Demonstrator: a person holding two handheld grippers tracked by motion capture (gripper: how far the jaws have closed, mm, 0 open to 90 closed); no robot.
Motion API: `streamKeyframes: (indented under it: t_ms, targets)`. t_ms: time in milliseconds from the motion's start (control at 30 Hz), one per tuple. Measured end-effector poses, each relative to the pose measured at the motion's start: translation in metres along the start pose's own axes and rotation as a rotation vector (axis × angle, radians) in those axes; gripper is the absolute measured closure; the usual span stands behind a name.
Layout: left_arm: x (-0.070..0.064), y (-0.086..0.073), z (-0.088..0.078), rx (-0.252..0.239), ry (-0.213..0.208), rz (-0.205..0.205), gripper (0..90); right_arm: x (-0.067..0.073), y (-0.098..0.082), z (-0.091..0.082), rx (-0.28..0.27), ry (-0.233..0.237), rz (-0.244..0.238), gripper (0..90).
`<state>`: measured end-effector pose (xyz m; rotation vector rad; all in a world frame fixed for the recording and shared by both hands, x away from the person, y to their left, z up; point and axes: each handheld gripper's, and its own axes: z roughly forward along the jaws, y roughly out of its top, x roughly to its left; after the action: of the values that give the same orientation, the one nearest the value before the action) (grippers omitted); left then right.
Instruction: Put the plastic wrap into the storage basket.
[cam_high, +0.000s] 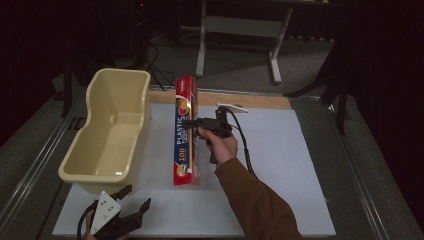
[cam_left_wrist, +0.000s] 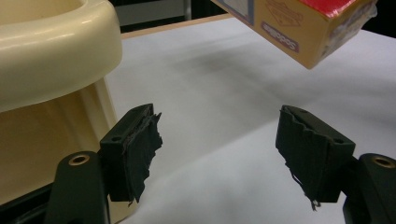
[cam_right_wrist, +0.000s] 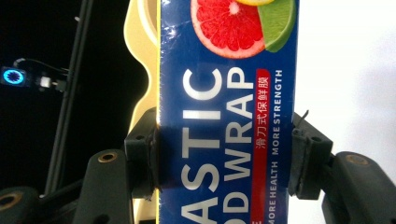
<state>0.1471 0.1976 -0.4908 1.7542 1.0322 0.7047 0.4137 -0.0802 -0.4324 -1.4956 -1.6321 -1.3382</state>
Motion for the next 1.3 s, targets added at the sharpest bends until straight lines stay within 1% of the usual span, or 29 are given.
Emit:
streamKeyframes:
  t_ms: [200, 300, 400, 633, 733, 767, 800, 933, 967, 1100, 1200, 1233, 1300]
  targets:
    - [0.0, 0.0, -0.001, -0.004, 0.009, -0.002, 29.2, 0.006, -0.001, 0.007, -0.013, 0.035, 0.024, 39.9]
    - [0.0, 0.0, -0.001, -0.007, 0.008, -0.001, 29.1, 0.009, -0.001, 0.01, -0.017, 0.042, 0.025, 39.9]
    - [-0.001, 0.0, -0.001, -0.007, 0.007, 0.001, 29.1, 0.013, -0.001, 0.013, -0.015, 0.035, 0.014, 39.9]
    - [-0.003, 0.0, -0.002, -0.004, -0.001, 0.005, 28.6, 0.026, 0.003, 0.021, -0.025, 0.056, 0.007, 39.9]
    - [-0.004, -0.001, -0.002, -0.002, -0.004, 0.009, 28.6, 0.027, 0.003, 0.023, -0.039, 0.076, 0.032, 39.9]
    - [-0.004, -0.001, -0.002, -0.002, -0.004, 0.009, 28.6, 0.027, 0.003, 0.023, -0.039, 0.076, 0.032, 39.9]
    - [-0.005, -0.001, -0.002, -0.001, -0.002, 0.017, 28.6, 0.029, 0.004, 0.025, -0.039, 0.074, 0.036, 39.9]
    - [-0.006, -0.001, -0.002, -0.001, -0.004, 0.02, 28.6, 0.032, 0.003, 0.028, -0.03, 0.077, 0.024, 39.8]
    - [-0.006, -0.001, -0.001, 0.004, -0.003, 0.024, 28.4, 0.035, 0.002, 0.03, -0.028, 0.09, 0.029, 39.9]
    - [-0.007, -0.001, -0.001, 0.001, -0.006, 0.027, 28.3, 0.043, 0.001, 0.035, -0.026, 0.093, 0.019, 39.8]
    - [-0.007, -0.001, -0.001, 0.001, -0.008, 0.025, 28.3, 0.045, 0.001, 0.037, -0.027, 0.095, 0.015, 39.8]
    - [-0.007, -0.001, -0.001, 0.001, -0.009, 0.025, 28.3, 0.049, 0.002, 0.04, -0.026, 0.112, 0.013, 39.8]
    - [-0.008, -0.001, -0.001, 0.002, -0.012, 0.027, 28.4, 0.05, 0.002, 0.043, -0.026, 0.112, 0.019, 39.8]
